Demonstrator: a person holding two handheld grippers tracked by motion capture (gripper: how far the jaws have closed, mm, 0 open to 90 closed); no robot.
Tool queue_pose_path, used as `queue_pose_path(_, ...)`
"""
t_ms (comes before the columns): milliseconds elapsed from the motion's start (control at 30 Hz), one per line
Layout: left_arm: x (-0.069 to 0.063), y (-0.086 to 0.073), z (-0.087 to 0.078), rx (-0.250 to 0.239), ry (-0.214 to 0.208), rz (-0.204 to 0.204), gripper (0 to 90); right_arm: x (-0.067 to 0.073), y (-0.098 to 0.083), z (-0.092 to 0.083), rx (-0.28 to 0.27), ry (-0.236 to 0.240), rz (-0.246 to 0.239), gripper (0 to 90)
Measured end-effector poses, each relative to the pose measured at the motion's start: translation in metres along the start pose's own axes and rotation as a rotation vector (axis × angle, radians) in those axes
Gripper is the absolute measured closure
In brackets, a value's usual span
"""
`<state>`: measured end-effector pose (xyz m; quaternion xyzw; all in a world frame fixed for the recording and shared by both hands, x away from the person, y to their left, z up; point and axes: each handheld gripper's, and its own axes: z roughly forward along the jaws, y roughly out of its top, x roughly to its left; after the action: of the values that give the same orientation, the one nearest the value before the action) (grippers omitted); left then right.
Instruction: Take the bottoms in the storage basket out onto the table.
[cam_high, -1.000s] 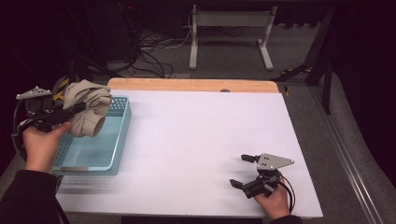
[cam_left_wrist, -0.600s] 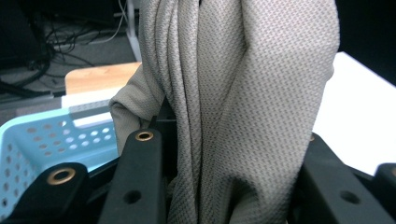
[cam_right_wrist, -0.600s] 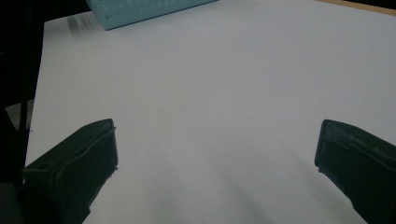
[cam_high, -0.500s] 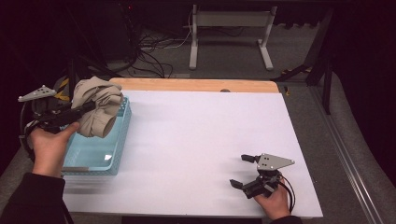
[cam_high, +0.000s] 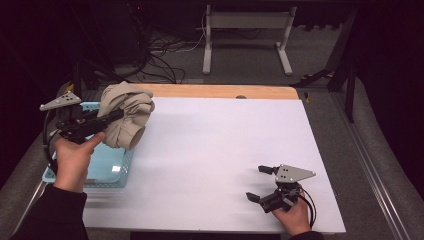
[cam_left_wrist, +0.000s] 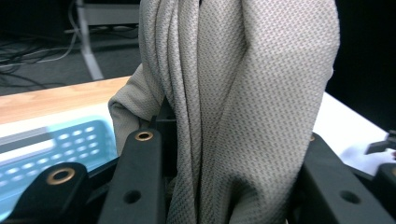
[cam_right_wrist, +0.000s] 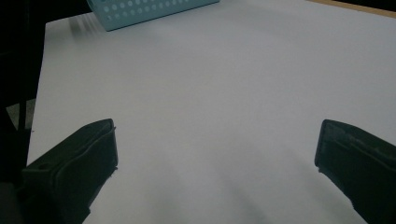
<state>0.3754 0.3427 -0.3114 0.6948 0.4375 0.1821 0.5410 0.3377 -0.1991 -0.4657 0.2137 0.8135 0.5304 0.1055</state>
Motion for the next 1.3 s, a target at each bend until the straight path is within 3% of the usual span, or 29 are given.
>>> queue_pose_path(67,-0.008,0.000,0.009,0.004,-0.029,0.014,63.6,0.000,0.000,0.000,0.000,0.000,0.001,0.1)
queue_pose_path(367,-0.025,-0.006,0.037,0.017,-0.089,0.009,63.5,0.000,0.000,0.000,-0.002,0.001,0.001,0.1)
queue_pose_path(1300,-0.084,-0.035,0.121,0.115,-0.225,0.061,63.4,-0.001,0.000,-0.001,-0.011,0.005,0.003,0.0)
